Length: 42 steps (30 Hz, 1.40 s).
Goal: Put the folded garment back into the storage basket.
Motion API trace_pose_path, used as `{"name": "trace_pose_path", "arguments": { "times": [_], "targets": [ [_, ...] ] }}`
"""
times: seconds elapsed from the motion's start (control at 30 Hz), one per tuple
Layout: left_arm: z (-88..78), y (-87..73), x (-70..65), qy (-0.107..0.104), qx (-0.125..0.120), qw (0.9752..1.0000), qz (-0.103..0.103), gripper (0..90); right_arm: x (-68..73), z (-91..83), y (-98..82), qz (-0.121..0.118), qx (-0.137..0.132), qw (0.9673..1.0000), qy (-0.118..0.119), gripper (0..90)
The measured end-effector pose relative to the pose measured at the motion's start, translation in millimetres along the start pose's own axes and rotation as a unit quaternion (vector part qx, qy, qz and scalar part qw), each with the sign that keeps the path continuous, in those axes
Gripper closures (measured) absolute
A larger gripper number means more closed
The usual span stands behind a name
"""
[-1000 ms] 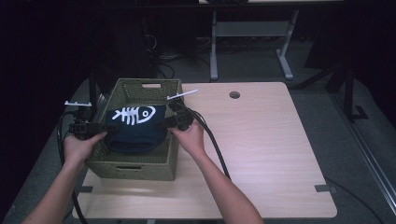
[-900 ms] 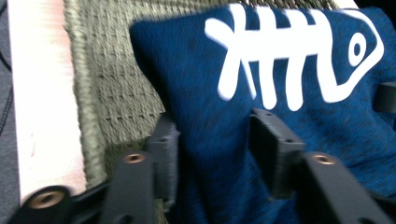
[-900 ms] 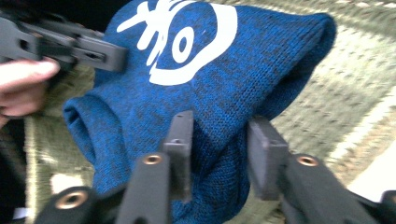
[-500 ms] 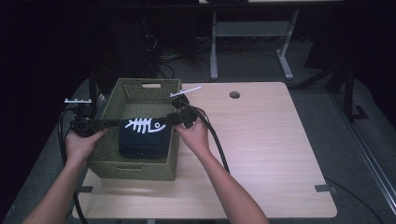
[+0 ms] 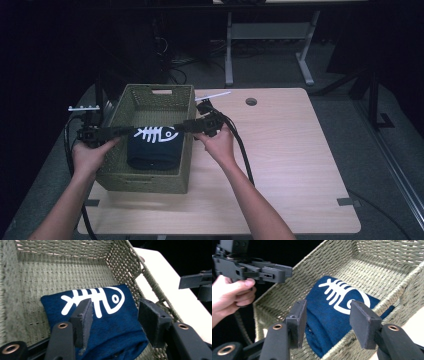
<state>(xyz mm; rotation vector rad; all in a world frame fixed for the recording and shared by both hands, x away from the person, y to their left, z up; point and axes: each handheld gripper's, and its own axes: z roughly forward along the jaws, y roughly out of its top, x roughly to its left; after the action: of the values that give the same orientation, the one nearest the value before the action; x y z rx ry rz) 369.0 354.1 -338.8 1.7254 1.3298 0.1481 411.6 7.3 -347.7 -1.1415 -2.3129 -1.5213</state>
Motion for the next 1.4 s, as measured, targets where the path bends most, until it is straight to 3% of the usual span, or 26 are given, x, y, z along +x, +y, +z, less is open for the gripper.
{"name": "trace_pose_path", "arguments": {
  "times": [0.5,1.4],
  "targets": [
    [7.3,1.1,-26.7,-0.025,-0.010,0.9996,0.008,37.1,-16.2,-37.4,-8.9,0.013,-0.030,0.9990,0.029,37.8],
    [31.1,6.3,-76.5,-0.034,-0.010,0.9990,0.026,28.1,-48.2,-97.5,-30.0,0.013,-0.055,0.9981,0.026,33.6]
  ]
}}
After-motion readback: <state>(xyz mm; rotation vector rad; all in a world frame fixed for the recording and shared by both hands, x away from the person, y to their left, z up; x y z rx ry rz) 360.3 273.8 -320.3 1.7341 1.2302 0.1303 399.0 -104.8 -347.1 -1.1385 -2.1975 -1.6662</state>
